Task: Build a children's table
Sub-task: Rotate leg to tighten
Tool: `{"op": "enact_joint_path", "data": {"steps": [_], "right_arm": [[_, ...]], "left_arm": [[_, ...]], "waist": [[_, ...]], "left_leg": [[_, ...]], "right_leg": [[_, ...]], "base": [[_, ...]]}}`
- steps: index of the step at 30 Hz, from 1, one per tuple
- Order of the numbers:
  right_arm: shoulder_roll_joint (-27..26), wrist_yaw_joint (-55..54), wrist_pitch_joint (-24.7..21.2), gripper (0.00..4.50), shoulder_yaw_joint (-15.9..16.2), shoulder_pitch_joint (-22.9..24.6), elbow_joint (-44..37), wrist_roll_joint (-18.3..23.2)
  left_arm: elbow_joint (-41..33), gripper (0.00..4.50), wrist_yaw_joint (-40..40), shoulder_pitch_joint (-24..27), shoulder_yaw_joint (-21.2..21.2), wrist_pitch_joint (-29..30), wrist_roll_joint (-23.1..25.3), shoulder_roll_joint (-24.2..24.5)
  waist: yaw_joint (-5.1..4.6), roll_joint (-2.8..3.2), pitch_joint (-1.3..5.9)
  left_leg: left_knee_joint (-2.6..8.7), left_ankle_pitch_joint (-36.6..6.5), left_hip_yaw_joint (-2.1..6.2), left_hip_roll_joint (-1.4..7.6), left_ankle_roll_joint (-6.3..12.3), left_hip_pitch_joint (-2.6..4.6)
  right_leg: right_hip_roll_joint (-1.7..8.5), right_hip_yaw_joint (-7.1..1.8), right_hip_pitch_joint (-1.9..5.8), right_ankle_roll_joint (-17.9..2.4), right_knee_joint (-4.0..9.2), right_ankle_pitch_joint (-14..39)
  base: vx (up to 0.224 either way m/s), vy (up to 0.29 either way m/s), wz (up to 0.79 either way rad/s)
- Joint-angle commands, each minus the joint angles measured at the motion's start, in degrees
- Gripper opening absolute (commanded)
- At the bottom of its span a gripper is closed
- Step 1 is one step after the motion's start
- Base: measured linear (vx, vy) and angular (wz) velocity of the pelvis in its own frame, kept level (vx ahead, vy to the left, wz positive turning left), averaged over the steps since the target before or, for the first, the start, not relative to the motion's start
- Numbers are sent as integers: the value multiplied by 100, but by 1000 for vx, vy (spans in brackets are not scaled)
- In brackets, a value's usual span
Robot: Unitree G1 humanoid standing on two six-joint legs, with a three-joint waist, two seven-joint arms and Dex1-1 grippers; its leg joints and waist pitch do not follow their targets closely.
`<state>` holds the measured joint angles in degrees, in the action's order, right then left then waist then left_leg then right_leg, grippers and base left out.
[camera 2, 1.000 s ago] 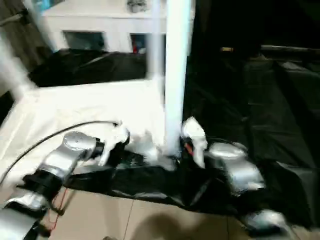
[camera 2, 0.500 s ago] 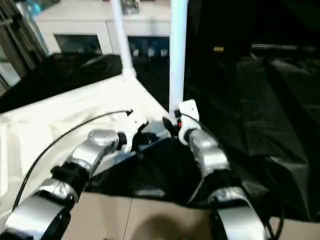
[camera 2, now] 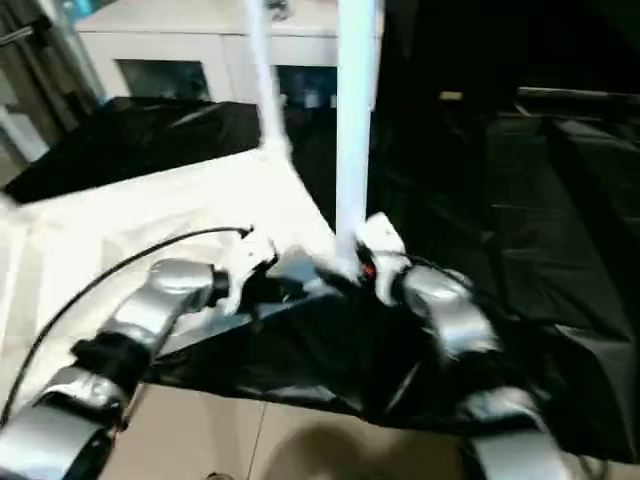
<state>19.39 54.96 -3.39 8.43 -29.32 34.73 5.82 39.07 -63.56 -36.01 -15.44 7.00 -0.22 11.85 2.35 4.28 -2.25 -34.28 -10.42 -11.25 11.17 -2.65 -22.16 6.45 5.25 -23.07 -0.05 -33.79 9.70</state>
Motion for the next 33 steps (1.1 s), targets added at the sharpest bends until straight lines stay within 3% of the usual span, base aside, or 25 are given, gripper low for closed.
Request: {"op": "enact_joint_path", "data": {"steps": [1,4,5,7,10,12,19,20,22,23,24,26,29,32,33], "right_arm": [[45,751,-186,379,314,107,-363,212],[346,1311,-442,379,359,269,-791,453],[456,1503,-573,379,380,345,-995,553],[499,1569,-602,356,393,380,-1078,582],[649,1749,-670,342,491,518,-1325,531],[661,1774,-703,304,499,542,-1375,534],[620,1739,-803,279,586,658,-1540,488],[571,1641,-829,278,591,686,-1516,473],[387,1253,-866,277,534,707,-1340,404],[256,921,-862,277,481,691,-1195,313],[108,520,-819,277,423,650,-1002,189],[-33,116,-782,277,368,593,-799,64],[-646,-1463,-761,276,69,279,-5,-179],[-975,-2136,-863,276,-99,120,318,-162],[-1114,-2440,-875,276,-144,46,468,-179]], "left_arm": [[-398,0,-635,-34,-253,-180,-215,-76],[-606,0,-1019,49,-259,-89,-317,66],[-700,0,-1179,84,-261,-34,-380,129],[-740,0,-1246,98,-267,-12,-403,163],[-815,0,-1408,137,-319,-31,-391,313],[-828,0,-1425,143,-322,-23,-403,329],[-896,0,-1443,183,-289,7,-390,366],[-874,0,-1362,191,-273,-11,-365,342],[-708,0,-966,154,-217,-91,-246,226],[-611,0,-758,118,-191,-76,-197,164],[-475,0,-448,55,-158,-77,-107,90],[-340,0,-187,-10,-108,-86,-58,10],[104,0,725,-262,34,-154,106,-332],[270,0,1096,-388,63,-65,170,-506],[347,0,1309,-456,83,-6,196,-590]], "waist": [[-1,-50,367],[49,-70,363],[71,-16,346],[75,-52,343],[80,-54,335],[70,-52,332],[65,-50,349],[70,-97,356],[60,-80,348],[50,-126,338],[32,-94,323],[-8,-92,316],[-137,-118,299],[-205,-120,293],[-232,-121,300]], "left_leg": [[390,-1278,61,211,681,99],[397,-1346,63,220,636,114],[416,-1483,70,221,560,112],[425,-1593,65,222,461,132],[435,-1611,73,219,375,126],[438,-1604,79,214,359,111],[435,-1484,89,218,359,102],[424,-1409,85,214,391,93],[426,-1397,81,211,383,98],[431,-1440,78,205,367,99],[433,-1483,81,196,308,97],[443,-1612,89,178,194,117],[464,-1948,127,154,33,124],[456,-2084,139,139,36,147],[456,-2064,144,138,104,123]], "right_leg": [[193,-223,293,-1518,363,958],[200,-227,305,-1513,362,1059],[202,-225,288,-1465,380,1297],[203,-234,268,-1416,405,1465],[208,-243,265,-1324,419,1648],[211,-237,267,-1295,423,1688],[208,-235,273,-1284,406,1545],[214,-237,276,-1314,386,1473],[208,-238,260,-1303,399,1511],[209,-235,263,-1268,418,1636],[219,-241,238,-1222,431,1822],[221,-229,233,-1147,468,2073],[218,-204,224,-950,519,2597],[223,-198,197,-854,565,2834],[220,-198,210,-834,571,2805]], "base": [[0,0,0],[0,0,0],[0,0,0],[0,0,0],[0,0,0],[0,0,0],[0,0,0],[0,0,0],[0,0,0],[0,0,0],[0,0,0],[0,0,0],[0,0,0],[0,0,0],[0,0,0]]}}
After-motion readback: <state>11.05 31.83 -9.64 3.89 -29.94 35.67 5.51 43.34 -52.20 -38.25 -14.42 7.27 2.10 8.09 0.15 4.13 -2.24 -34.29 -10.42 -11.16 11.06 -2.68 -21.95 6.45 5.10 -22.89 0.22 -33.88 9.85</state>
